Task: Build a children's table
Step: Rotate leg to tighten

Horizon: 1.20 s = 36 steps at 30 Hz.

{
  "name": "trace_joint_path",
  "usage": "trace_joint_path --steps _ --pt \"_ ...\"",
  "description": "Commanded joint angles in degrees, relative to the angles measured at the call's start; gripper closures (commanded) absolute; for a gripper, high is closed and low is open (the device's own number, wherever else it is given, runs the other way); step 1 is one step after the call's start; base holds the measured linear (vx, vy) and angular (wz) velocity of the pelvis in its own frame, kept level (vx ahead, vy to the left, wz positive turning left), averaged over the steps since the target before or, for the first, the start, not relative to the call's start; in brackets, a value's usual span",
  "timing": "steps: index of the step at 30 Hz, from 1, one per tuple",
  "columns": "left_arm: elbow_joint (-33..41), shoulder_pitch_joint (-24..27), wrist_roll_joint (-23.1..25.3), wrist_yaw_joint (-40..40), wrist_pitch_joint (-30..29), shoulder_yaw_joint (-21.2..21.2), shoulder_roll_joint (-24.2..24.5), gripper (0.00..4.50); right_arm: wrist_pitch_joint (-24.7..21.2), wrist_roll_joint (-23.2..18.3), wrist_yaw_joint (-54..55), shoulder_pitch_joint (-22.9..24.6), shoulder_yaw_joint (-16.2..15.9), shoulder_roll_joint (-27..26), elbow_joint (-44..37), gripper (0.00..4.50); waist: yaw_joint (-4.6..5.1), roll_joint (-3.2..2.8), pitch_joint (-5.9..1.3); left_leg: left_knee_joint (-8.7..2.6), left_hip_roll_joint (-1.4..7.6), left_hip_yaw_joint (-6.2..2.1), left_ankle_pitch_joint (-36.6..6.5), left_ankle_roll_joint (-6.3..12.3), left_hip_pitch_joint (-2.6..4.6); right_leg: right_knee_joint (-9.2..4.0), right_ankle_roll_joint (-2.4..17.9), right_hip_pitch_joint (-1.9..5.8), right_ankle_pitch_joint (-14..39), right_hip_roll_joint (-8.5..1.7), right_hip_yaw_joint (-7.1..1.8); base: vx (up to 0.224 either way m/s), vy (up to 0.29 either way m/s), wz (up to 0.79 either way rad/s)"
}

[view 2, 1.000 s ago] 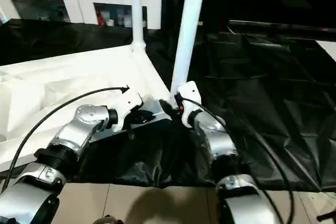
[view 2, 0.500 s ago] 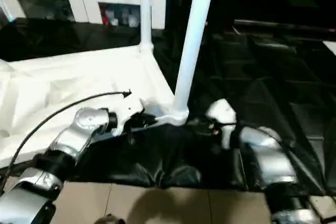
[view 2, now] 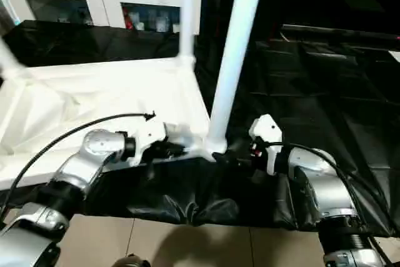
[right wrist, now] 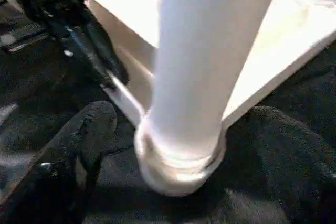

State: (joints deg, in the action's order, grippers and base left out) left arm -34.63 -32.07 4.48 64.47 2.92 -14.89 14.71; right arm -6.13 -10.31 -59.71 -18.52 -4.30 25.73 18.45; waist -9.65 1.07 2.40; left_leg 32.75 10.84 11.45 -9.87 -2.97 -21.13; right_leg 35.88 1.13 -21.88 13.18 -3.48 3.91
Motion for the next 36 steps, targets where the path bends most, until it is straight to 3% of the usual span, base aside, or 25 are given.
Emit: trace_joint_path --steps 1,5,10,17,26,32,36 --pt "1.11 0.83 -2.74 2.31 0.71 -1.54 -1.25 4.5 0.37 1.3 0.1 -1.52 -1.39 -0.32 1.02 0.08 0.48 0.67 -3.0 -2.89 3.31 -1.58 -8.38 3.84 0.9 -4.67 10.13 2.13 5.67 -5.64 -3.16 0.0 0.0 0.0" --pt "1.22 0.93 -2.62 2.85 0.63 -1.6 -0.69 4.5 0.42 2.35 -0.21 -3.84 -3.43 -1.6 3.68 0.08 0.39 0.75 -3.03 -2.9 3.38 -1.54 -8.6 3.46 1.04 -4.63 10.19 2.07 6.04 -5.71 -3.24 0.0 0.0 0.0" --pt "1.63 1.17 -2.22 3.27 0.29 -1.41 0.15 4.5 1.84 4.84 0.73 -6.8 -5.27 -2.93 8.09 0.22 0.66 0.94 -3.11 -2.84 3.15 -1.54 -7.25 3.43 0.68 -4.29 10.5 2.28 4.42 -5.68 -3.13 0.0 0.0 0.0" --pt "2.1 1.47 -2.51 4.02 -0.56 -1.17 1.64 4.5 2.27 4.38 -0.69 -9.26 -5.98 -3.95 11.24 0.94 1.34 0.97 -2.97 -2.91 3.19 -1.52 -8.27 3.31 0.72 -4.49 10.15 2.27 6.72 -5.64 -3.15 0.0 0.0 0.0" --pt "2.66 2.28 -2.87 4.63 -3.01 -1.63 2.9 4.5 2.93 5.06 1.91 -9.75 -5.72 -6.01 14.88 1.79 1.68 0.75 -3.0 -2.94 3.22 -1.51 -8.19 3.26 0.75 -4.35 11.04 2.24 5.33 -5.58 -3.16 0.0 0.0 0.0" --pt "0.51 0.32 -1.92 -1.89 -5.83 -0.39 0.58 4.5 1.25 7.73 14.4 -10.19 -4.66 -11.18 19.0 1.94 2.86 0.72 -2.76 -3.47 3.18 -1.75 -11.41 0.84 1.03 -4.99 10.33 2.06 11.03 -5.72 -3.26 0.0 0.0 0.0" --pt "-3.78 -2.92 1.43 -13.73 -8.03 0.23 -3.34 4.5 -1.73 7.18 25.15 -11.29 -2.4 -17.75 21.75 1.96 3.4 0.57 -2.78 -3.55 3.24 -1.77 -12.62 0.13 1.33 -5.14 10.14 1.73 11.82 -5.7 -3.49 0.0 0.0 0.0"
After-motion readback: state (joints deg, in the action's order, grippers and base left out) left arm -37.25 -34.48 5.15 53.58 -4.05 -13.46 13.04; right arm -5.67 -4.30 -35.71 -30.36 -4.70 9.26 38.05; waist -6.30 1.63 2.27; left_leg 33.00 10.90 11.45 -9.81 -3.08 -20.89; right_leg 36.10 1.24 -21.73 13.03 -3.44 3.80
